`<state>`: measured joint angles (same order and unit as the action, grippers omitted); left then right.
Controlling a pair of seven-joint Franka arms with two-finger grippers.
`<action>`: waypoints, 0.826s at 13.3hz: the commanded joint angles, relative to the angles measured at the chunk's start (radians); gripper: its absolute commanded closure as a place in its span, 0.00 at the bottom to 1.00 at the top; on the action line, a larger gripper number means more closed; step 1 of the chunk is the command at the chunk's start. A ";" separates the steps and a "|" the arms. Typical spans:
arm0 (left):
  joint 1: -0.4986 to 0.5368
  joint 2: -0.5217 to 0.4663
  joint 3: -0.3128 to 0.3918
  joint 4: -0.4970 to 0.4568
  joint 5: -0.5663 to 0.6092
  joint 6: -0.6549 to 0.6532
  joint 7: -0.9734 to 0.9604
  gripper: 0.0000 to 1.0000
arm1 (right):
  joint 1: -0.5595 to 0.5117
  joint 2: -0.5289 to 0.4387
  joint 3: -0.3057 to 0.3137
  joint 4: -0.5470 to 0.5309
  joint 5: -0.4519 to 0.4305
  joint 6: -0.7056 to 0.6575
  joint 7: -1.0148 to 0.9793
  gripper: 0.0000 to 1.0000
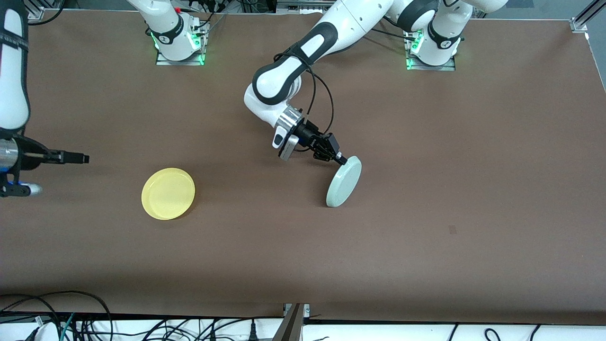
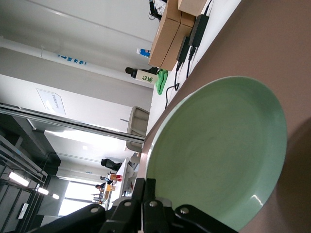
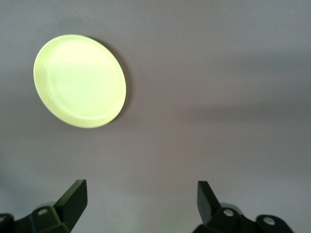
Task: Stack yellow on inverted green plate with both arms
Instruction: 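Flip the green plate upside down while the right gripper reaches the yellow plate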
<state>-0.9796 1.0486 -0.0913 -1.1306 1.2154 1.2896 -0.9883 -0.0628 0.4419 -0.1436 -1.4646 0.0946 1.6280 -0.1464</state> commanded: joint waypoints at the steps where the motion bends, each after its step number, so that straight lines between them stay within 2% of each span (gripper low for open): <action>1: -0.013 0.031 0.005 0.038 0.018 0.004 0.000 1.00 | 0.003 0.006 0.007 -0.100 0.030 0.155 0.014 0.00; 2: -0.022 0.031 0.005 0.038 0.018 0.013 0.002 0.94 | 0.003 0.006 0.012 -0.140 0.039 0.208 0.016 0.00; 3: -0.031 0.031 0.005 0.038 0.018 0.014 0.002 0.84 | 0.003 0.006 0.013 -0.181 0.075 0.255 0.015 0.00; 4: -0.045 0.031 0.005 0.038 0.016 0.014 0.002 0.58 | 0.000 0.014 0.013 -0.230 0.121 0.315 0.011 0.00; 5: -0.051 0.031 -0.002 0.038 0.010 0.014 0.000 0.21 | 0.000 0.017 0.013 -0.271 0.140 0.370 0.002 0.00; 6: -0.057 0.031 -0.008 0.037 0.010 0.026 -0.004 0.00 | 0.001 0.018 0.015 -0.308 0.146 0.427 0.002 0.00; 8: -0.099 0.042 -0.010 0.035 0.000 0.071 -0.064 0.00 | 0.001 0.047 0.032 -0.330 0.180 0.455 -0.001 0.00; 11: -0.146 0.034 -0.018 0.051 -0.124 0.117 -0.195 0.00 | 0.003 0.093 0.047 -0.330 0.217 0.493 -0.001 0.00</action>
<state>-1.1034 1.0720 -0.1102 -1.1292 1.1545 1.3818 -1.1254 -0.0599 0.5193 -0.1093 -1.7869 0.2747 2.0949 -0.1438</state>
